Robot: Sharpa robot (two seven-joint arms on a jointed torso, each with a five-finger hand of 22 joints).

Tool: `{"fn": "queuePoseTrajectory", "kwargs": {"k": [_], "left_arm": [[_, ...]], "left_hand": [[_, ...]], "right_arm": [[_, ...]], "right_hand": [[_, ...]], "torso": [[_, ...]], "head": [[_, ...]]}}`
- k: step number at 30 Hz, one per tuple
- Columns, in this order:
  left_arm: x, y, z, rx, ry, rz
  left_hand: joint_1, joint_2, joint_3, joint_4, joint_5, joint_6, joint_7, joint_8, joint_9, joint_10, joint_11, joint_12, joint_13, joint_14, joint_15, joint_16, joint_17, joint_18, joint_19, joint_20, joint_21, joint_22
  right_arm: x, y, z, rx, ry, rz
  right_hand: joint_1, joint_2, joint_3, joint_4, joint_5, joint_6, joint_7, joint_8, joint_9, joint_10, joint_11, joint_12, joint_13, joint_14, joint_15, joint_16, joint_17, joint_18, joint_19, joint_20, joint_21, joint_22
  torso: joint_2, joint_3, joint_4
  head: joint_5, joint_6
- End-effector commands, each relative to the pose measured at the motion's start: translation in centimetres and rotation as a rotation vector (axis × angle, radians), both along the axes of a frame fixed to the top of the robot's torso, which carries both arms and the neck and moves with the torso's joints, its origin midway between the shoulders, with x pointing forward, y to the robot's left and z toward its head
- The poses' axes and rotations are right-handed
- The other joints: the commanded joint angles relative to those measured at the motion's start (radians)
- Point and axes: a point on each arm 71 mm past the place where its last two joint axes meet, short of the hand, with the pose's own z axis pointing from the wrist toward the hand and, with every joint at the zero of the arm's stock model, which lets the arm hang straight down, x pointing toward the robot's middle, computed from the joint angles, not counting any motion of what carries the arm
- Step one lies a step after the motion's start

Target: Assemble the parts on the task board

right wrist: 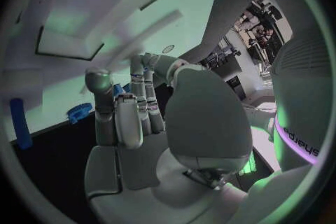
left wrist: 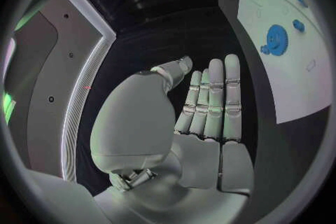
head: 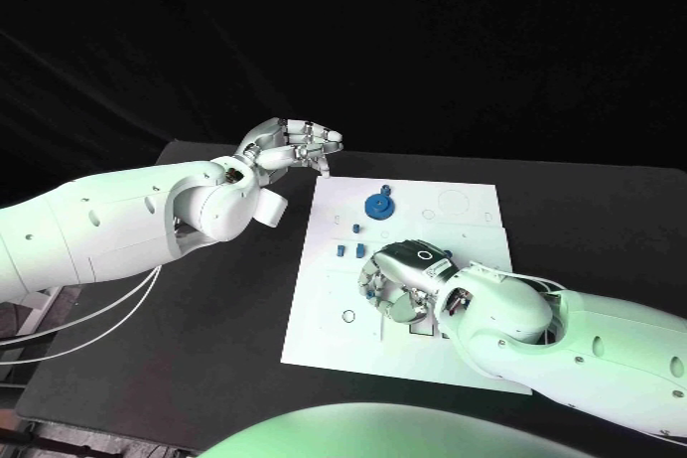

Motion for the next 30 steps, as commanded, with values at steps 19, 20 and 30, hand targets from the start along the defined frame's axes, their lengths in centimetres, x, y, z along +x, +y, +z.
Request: {"fn": "queuePoseTrajectory", "kwargs": {"k": [19, 20, 30], "left_arm": [[0.2, 0.3, 0.0, 0.000, -0.006, -0.006], [0.2, 0.4, 0.0, 0.000, -0.006, -0.006], [0.3, 0.6, 0.0, 0.004, -0.013, -0.004]], "left_hand": [[-0.001, 0.007, -0.008, -0.001, 0.002, -0.010, 0.001, 0.006, 0.002, -0.010, 0.001, -0.005, 0.001, -0.001, 0.007, -0.007, 0.002, 0.013, -0.002, 0.008, -0.005, -0.002], [-0.001, 0.007, -0.008, -0.001, 0.002, -0.010, 0.001, 0.006, 0.002, -0.010, 0.001, -0.005, 0.001, -0.001, 0.007, -0.007, 0.002, 0.013, -0.002, 0.008, -0.005, -0.002], [-0.002, 0.006, -0.010, 0.000, 0.002, -0.011, 0.001, 0.007, 0.002, -0.013, 0.002, -0.005, 0.002, -0.002, 0.008, -0.007, 0.002, 0.013, -0.003, 0.008, -0.006, -0.002]], "right_arm": [[0.1, -2.4, 0.7, 0.056, 0.011, -0.089], [0.1, -2.7, 1.0, 0.064, 0.012, -0.093], [1.5, -7.3, 5.4, 0.132, -0.040, -0.098]], "right_hand": [[-0.049, -0.035, -0.120, 0.021, -0.005, -0.145, 0.020, -0.102, -0.046, -0.065, 0.011, -0.001, -0.008, 0.040, 0.009, -0.006, -0.033, 0.003, -0.009, 0.014, -0.059, -0.038], [-0.049, -0.034, -0.126, 0.021, -0.005, -0.143, 0.020, -0.102, -0.046, -0.064, 0.011, -0.001, -0.008, 0.041, 0.009, -0.005, -0.030, 0.002, -0.007, 0.014, -0.057, -0.036], [-0.045, -0.032, -0.209, 0.021, -0.002, -0.116, 0.027, -0.099, -0.056, -0.159, 0.032, -0.004, -0.031, 0.034, 0.028, -0.014, -0.059, 0.007, -0.020, 0.026, -0.104, -0.068]], "torso": [[0.000, 0.0006, 0.0006], [0.000, 0.0004, 0.0007], [-0.002, -0.0009, -0.0017]], "head": [[-0.007, 0.008], [-0.009, 0.009], [-0.039, 0.026]]}}
